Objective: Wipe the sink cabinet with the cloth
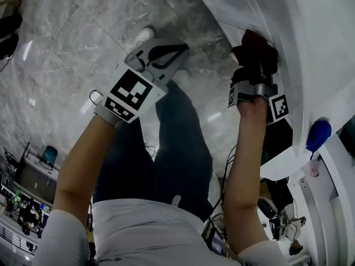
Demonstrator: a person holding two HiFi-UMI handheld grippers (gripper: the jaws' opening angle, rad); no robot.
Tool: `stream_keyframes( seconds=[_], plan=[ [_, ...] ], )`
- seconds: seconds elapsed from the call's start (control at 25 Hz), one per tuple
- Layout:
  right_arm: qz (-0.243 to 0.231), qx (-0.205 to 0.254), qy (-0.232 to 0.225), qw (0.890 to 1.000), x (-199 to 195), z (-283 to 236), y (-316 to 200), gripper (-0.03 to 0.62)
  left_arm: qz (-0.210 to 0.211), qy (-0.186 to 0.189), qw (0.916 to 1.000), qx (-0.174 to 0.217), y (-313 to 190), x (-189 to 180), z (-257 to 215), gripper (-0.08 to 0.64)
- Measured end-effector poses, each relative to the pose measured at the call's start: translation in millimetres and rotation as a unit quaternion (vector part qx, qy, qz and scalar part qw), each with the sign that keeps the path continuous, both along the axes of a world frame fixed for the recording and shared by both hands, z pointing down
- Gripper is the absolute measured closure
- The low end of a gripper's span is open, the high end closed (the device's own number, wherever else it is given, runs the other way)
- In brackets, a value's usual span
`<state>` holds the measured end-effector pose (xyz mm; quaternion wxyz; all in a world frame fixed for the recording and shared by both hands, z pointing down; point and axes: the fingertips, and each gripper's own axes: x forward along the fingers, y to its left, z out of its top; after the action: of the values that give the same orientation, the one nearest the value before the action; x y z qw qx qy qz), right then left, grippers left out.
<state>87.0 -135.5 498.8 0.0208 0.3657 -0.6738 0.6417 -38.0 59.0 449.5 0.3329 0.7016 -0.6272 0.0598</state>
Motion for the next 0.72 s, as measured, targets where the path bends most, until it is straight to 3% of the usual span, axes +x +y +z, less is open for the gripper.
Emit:
stream_keyframes(
  seconds=[0.24, 0.72],
  plan=[
    [-0.004, -0.001, -0.016, 1.0, -1, -2, 15, 0.545, -0.004, -0.009, 0.9999, 0.003, 25, 0, 3, 0.548],
    [-0.02, 0.024, 0.044, 0.999, -7, 67, 13, 0.545, -0.037, -0.007, 0.9992, -0.011, 35, -2, 32, 0.548]
  ],
)
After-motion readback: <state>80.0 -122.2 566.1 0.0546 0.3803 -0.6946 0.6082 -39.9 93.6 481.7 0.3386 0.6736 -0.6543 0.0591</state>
